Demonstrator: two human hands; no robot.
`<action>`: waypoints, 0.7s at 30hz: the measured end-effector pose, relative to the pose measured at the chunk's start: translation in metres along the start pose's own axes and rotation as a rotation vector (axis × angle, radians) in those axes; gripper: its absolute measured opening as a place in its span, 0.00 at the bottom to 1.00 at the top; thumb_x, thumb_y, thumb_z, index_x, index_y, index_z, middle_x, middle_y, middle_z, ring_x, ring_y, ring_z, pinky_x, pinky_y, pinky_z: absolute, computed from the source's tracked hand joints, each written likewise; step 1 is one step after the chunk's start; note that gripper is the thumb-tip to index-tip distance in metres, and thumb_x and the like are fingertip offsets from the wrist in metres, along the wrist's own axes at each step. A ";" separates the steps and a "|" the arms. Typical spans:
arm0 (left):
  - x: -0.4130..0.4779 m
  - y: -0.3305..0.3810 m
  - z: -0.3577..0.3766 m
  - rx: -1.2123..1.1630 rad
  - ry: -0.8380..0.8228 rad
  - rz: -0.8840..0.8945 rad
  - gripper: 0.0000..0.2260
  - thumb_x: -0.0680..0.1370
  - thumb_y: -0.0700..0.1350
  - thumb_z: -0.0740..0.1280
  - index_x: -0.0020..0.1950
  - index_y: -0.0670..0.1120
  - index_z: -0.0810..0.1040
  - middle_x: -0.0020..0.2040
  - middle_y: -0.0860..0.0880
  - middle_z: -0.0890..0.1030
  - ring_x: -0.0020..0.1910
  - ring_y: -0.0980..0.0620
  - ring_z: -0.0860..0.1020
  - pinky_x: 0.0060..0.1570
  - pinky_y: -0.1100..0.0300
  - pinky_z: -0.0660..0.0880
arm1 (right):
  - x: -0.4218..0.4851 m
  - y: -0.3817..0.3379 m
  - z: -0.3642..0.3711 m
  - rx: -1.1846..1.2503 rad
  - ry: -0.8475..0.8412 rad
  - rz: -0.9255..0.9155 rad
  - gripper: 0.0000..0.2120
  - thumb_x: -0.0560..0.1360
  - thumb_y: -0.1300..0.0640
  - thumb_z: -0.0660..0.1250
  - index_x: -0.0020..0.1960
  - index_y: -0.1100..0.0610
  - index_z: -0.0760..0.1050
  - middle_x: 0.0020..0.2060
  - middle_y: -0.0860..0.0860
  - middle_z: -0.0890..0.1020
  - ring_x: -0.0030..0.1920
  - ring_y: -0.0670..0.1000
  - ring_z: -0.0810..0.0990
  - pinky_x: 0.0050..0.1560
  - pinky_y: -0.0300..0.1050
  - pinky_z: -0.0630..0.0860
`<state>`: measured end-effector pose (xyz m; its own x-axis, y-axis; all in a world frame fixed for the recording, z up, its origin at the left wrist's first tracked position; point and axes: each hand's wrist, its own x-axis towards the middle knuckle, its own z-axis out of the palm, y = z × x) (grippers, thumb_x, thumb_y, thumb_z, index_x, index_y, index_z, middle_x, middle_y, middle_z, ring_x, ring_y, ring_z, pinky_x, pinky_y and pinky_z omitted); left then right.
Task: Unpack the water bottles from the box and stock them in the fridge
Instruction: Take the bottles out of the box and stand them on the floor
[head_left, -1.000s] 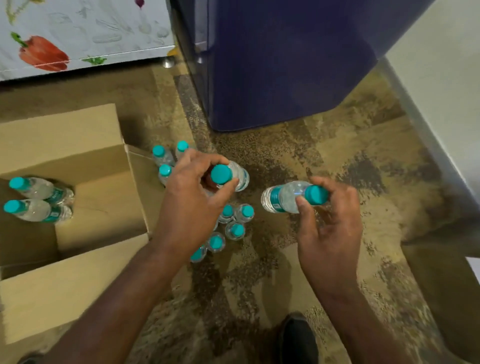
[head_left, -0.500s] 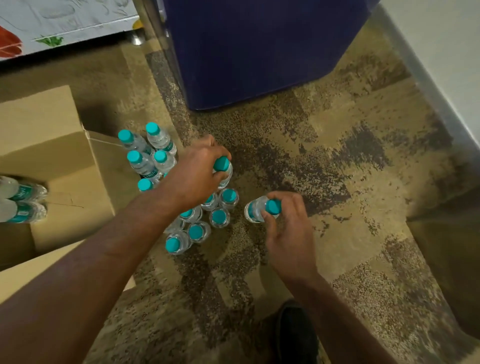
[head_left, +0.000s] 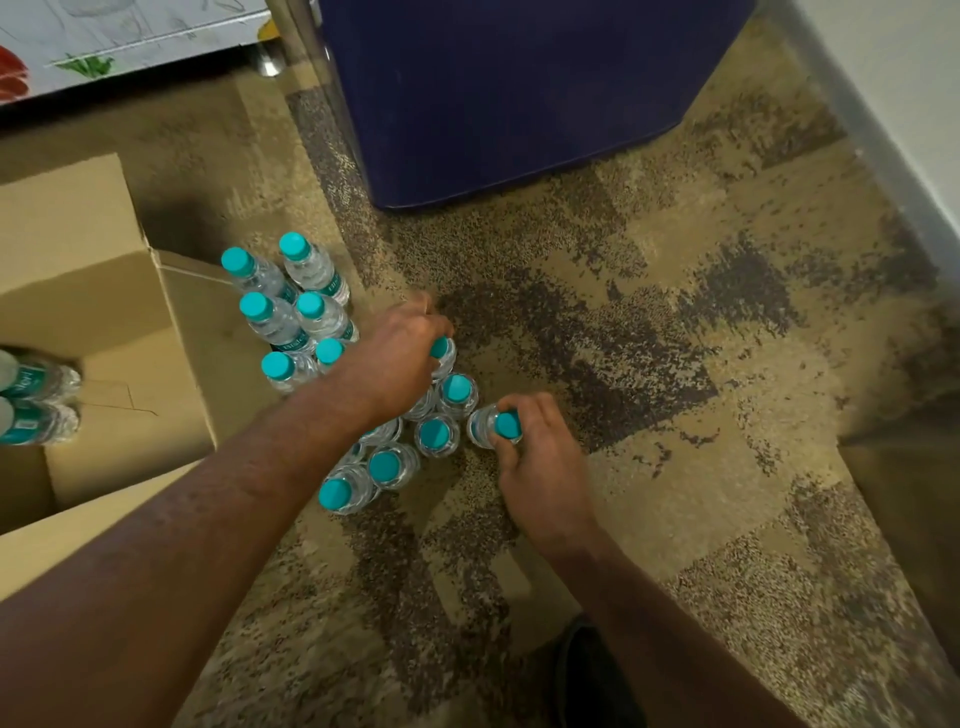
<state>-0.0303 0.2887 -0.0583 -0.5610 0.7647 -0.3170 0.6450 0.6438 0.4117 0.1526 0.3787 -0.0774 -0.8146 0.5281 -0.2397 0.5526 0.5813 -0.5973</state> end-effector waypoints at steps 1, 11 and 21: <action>0.000 0.000 0.002 0.008 -0.005 0.000 0.20 0.80 0.35 0.70 0.72 0.43 0.77 0.65 0.43 0.72 0.60 0.47 0.73 0.62 0.52 0.73 | 0.001 0.000 0.003 -0.005 -0.005 -0.002 0.16 0.77 0.61 0.67 0.63 0.52 0.71 0.58 0.45 0.71 0.54 0.44 0.74 0.57 0.41 0.76; -0.001 -0.005 0.012 0.126 -0.040 -0.043 0.20 0.82 0.33 0.65 0.74 0.43 0.73 0.71 0.43 0.69 0.67 0.45 0.72 0.72 0.50 0.67 | 0.006 0.005 0.021 -0.022 -0.020 -0.015 0.17 0.76 0.56 0.70 0.63 0.51 0.71 0.58 0.45 0.74 0.57 0.44 0.74 0.61 0.44 0.76; 0.006 -0.007 0.015 0.307 -0.060 0.009 0.19 0.82 0.36 0.64 0.73 0.43 0.73 0.70 0.42 0.72 0.70 0.45 0.69 0.74 0.49 0.62 | 0.005 0.007 0.026 -0.020 -0.019 -0.010 0.20 0.77 0.53 0.68 0.67 0.51 0.69 0.60 0.45 0.71 0.59 0.43 0.72 0.61 0.43 0.75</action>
<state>-0.0297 0.2892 -0.0760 -0.5287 0.7648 -0.3683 0.7814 0.6079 0.1407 0.1475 0.3697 -0.1029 -0.8232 0.5105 -0.2484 0.5478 0.5990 -0.5840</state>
